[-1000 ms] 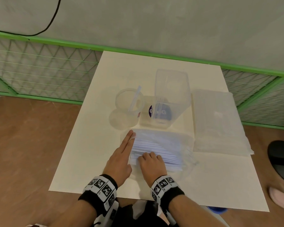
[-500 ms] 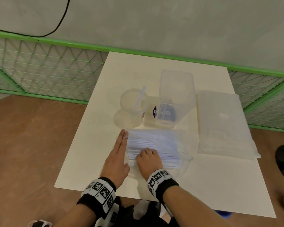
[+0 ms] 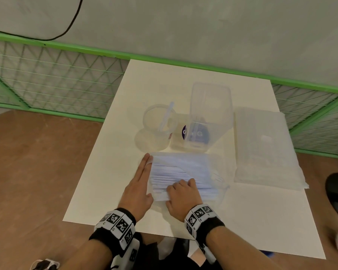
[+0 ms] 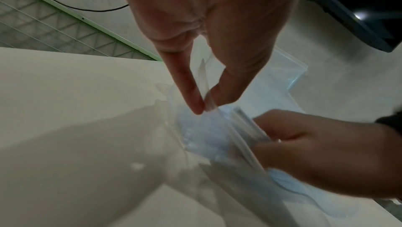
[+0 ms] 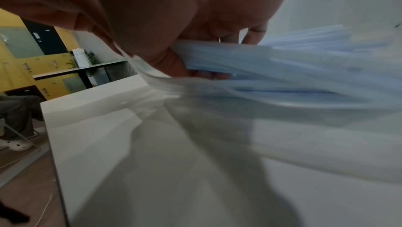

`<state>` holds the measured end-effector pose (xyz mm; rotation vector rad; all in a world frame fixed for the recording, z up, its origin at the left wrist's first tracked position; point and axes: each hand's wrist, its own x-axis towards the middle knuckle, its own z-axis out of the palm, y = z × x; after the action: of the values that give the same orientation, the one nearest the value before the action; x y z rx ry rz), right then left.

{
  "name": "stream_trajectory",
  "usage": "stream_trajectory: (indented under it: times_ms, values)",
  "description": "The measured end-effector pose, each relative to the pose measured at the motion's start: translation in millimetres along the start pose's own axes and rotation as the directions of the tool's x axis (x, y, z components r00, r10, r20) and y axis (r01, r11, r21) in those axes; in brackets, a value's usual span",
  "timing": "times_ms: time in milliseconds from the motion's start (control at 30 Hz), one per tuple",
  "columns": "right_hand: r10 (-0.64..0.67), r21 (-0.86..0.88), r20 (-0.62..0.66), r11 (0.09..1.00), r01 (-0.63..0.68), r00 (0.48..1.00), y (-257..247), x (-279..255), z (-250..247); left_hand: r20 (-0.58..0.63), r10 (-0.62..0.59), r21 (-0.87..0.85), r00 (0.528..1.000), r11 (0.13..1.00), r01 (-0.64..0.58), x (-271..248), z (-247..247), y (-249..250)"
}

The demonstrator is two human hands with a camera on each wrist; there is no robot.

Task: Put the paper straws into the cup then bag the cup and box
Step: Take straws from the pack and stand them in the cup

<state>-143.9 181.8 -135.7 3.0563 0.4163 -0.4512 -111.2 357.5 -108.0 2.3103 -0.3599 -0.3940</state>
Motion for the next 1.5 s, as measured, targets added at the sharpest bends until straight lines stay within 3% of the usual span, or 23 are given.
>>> stream_trajectory:
  times_ms: [167,267,367,467,533,600,667,700,733,833,1033,1133,1267,1367,1500]
  values:
    - [-0.048,-0.024,0.052,0.998,0.049,0.997,2,-5,-4,0.007,-0.005,0.007,1.000,1.000,0.005,2,0,2]
    - [-0.013,0.042,0.046,0.999,0.011,0.999,3,-4,-10,0.016,-0.006,0.021,1.000,1.000,0.005,3,-1,3]
    - [0.049,0.133,-0.011,0.990,-0.047,0.999,6,-4,-20,0.016,-0.017,0.041,1.000,0.999,0.017,4,-3,3]
    - [0.147,0.332,-0.117,0.938,-0.101,0.982,12,-6,-39,0.013,-0.031,0.060,0.999,0.998,0.030,3,-3,3]
    - [0.206,0.577,-0.203,0.815,-0.053,0.957,12,-11,-57,0.015,-0.034,0.065,0.999,0.997,0.033,4,-3,4]
    - [0.322,0.835,-0.249,0.549,0.034,0.914,10,-17,-74,0.012,-0.032,0.065,0.999,0.997,0.031,4,-3,5]
    - [0.434,0.947,-0.208,0.314,0.069,0.876,9,-21,-85,0.007,-0.029,0.065,1.000,0.997,0.029,5,-3,6]
    - [0.460,0.963,-0.179,0.265,0.058,0.870,8,-22,-85,0.007,-0.030,0.063,1.000,0.998,0.030,5,-4,6]
    - [0.470,0.967,-0.144,0.255,0.022,0.871,10,-22,-79,0.008,-0.031,0.058,0.999,0.998,0.031,6,-4,6]
    - [0.481,0.909,-0.057,0.388,-0.154,0.875,20,-24,-54,0.016,-0.013,0.044,1.000,0.999,0.013,6,-5,7]
    - [0.482,0.892,0.081,0.355,-0.279,0.872,36,-29,-52,0.025,-0.004,0.047,1.000,0.999,0.003,9,-7,9]
    - [0.470,0.883,0.049,0.392,-0.258,0.881,41,-26,-77,0.032,-0.002,0.061,1.000,0.998,0.000,10,-8,10]
    - [0.518,0.922,-0.012,0.336,-0.191,0.855,54,-23,-136,0.044,-0.025,0.089,0.999,0.996,0.021,10,-9,12]
    - [0.508,0.919,-0.125,0.382,-0.093,0.852,60,-20,-182,0.049,-0.034,0.101,0.998,0.994,0.029,11,-9,14]
    - [0.543,0.901,-0.319,0.429,0.070,0.777,70,7,-245,0.066,-0.024,0.103,0.998,0.995,0.017,11,-9,13]
